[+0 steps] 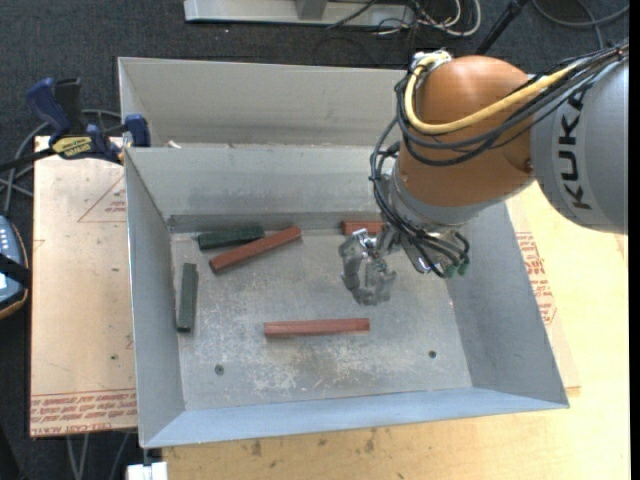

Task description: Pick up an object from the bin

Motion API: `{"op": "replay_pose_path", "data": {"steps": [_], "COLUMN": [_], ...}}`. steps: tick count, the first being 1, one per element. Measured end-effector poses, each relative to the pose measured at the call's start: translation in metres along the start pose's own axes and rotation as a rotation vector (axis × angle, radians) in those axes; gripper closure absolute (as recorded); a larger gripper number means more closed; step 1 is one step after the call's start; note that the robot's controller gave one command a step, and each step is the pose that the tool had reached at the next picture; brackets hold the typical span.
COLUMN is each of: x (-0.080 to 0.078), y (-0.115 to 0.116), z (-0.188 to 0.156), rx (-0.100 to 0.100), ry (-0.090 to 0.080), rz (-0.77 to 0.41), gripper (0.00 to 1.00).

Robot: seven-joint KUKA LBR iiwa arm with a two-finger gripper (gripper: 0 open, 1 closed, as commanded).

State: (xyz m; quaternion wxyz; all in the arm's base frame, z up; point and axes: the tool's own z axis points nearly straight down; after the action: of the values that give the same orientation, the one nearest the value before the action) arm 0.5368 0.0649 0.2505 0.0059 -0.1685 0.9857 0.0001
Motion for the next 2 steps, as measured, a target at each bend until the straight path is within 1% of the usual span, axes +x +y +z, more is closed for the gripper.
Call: {"op": "replay_pose_path", "data": {"steps": [1, 2], "x": [0.001, 0.017], "y": [0.000, 0.032], "z": [0.005, 0.108], "rx": [-0.002, -0.006], "ry": [0.008, 0.019], "rz": [0.001, -0.021], "gripper": [0.00, 0.00]}}
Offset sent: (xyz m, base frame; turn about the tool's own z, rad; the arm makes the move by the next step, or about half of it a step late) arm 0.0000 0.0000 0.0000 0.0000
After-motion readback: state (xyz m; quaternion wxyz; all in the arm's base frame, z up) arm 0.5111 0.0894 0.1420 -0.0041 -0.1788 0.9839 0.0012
